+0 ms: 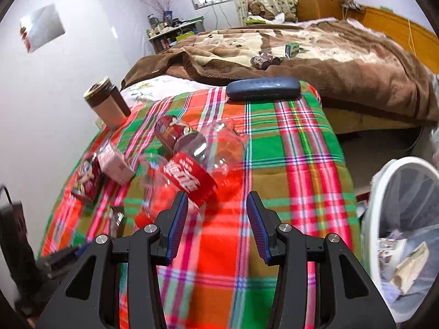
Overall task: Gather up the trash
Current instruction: 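Grasp the brown snack bar wrapper with the left tool, then grasp the red Coca-Cola bottle with the right tool and lift it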
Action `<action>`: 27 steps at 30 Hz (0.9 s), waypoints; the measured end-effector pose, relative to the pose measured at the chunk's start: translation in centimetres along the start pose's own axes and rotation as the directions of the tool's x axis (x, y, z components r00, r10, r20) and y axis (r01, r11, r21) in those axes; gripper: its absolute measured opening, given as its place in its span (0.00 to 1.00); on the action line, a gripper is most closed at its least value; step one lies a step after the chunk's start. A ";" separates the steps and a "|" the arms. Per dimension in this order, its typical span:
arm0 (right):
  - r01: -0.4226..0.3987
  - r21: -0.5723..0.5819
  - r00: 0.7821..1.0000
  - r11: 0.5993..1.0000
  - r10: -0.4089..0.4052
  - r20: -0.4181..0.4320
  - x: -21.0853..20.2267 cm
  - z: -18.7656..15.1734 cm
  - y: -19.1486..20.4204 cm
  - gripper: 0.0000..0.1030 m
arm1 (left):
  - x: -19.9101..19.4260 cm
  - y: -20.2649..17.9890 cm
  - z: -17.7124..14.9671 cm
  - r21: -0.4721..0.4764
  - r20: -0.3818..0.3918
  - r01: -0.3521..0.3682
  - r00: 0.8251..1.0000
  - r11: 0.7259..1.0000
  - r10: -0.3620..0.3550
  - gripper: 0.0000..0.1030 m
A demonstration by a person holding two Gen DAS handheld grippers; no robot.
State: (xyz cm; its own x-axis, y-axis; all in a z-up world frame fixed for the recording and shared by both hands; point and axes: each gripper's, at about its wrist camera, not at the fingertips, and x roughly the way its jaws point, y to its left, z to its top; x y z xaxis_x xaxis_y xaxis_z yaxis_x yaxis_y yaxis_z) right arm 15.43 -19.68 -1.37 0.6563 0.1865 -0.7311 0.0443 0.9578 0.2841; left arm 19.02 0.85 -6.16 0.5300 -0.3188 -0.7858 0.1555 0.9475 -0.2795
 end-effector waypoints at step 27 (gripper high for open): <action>0.098 0.095 0.981 0.991 -0.080 -0.175 7.0 3.0 2.3 0.70 | 0.7 2.2 0.5 -0.023 0.002 0.067 0.998 0.998 -0.067 0.24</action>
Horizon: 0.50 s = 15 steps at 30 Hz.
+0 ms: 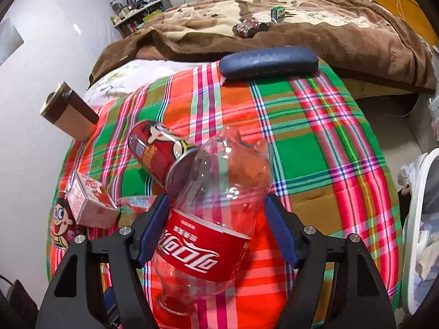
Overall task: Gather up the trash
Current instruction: 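Grasp the red Coca-Cola bottle with the right tool and lift it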
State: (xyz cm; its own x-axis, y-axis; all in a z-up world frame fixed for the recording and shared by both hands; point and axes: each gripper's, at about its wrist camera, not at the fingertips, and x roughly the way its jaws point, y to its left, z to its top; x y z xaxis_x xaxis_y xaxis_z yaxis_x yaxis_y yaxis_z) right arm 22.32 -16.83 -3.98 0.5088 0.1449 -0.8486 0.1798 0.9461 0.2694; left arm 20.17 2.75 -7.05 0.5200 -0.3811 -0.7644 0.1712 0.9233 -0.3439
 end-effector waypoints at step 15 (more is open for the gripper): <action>0.099 -0.093 0.995 0.991 -0.099 0.006 -0.3 -2.4 -0.9 0.70 | 0.0 0.0 0.0 0.001 0.003 -0.005 1.000 1.000 0.005 0.24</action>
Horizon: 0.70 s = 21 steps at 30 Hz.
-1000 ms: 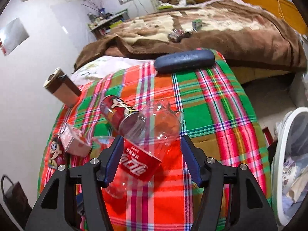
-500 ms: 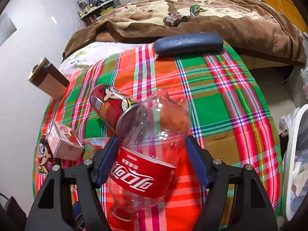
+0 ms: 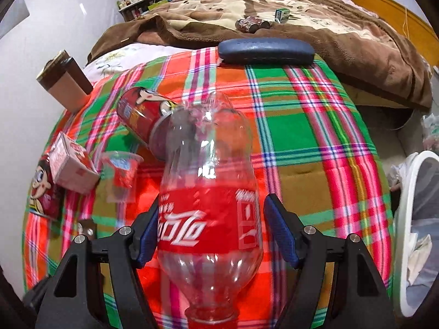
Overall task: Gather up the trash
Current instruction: 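Grasp the red Coca-Cola bottle with the right tool and lift it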
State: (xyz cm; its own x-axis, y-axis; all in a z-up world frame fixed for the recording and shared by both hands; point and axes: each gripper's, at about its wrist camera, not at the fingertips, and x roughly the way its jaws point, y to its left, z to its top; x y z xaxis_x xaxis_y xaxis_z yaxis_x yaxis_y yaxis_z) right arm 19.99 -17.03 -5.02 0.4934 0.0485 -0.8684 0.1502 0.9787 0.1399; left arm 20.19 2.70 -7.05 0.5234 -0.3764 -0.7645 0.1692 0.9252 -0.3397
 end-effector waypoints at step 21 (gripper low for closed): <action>-0.019 0.015 0.998 1.000 0.019 0.060 -1.4 -1.4 -2.4 0.62 | -0.1 -0.8 -0.1 0.015 -0.001 -0.034 0.999 0.999 0.034 0.24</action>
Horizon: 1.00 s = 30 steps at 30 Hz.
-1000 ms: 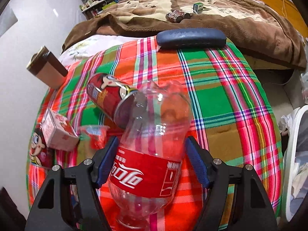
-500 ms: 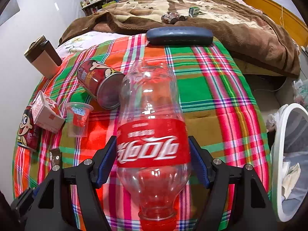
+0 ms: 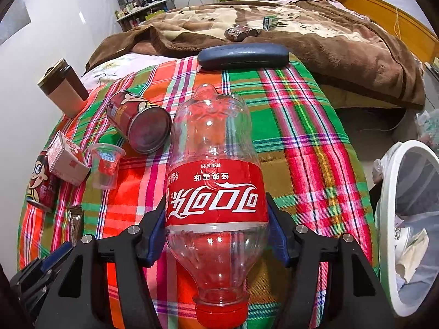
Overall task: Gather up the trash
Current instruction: 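Carry the snack wrapper and bottle over the wastebasket with both tools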
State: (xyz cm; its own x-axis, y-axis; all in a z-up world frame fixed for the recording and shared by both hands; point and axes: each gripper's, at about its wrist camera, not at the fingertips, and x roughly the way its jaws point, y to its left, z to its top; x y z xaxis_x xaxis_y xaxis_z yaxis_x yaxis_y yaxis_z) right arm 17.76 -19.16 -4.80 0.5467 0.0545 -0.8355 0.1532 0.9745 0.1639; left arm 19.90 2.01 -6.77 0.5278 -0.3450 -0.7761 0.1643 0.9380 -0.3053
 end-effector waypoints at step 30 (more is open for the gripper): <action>-0.028 0.022 0.995 0.999 0.025 0.101 -6.5 -2.4 -5.0 0.62 | -3.7 -7.6 -0.5 0.151 0.065 0.056 0.996 0.987 -0.066 0.24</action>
State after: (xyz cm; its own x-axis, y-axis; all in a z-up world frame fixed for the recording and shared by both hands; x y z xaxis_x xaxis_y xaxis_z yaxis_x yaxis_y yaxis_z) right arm 11.47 -23.85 -1.50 0.6311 0.0570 -0.7736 0.1559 0.9676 0.1985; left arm 16.27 -3.87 -1.84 0.5690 -0.4036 -0.7165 0.3176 0.9115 -0.2613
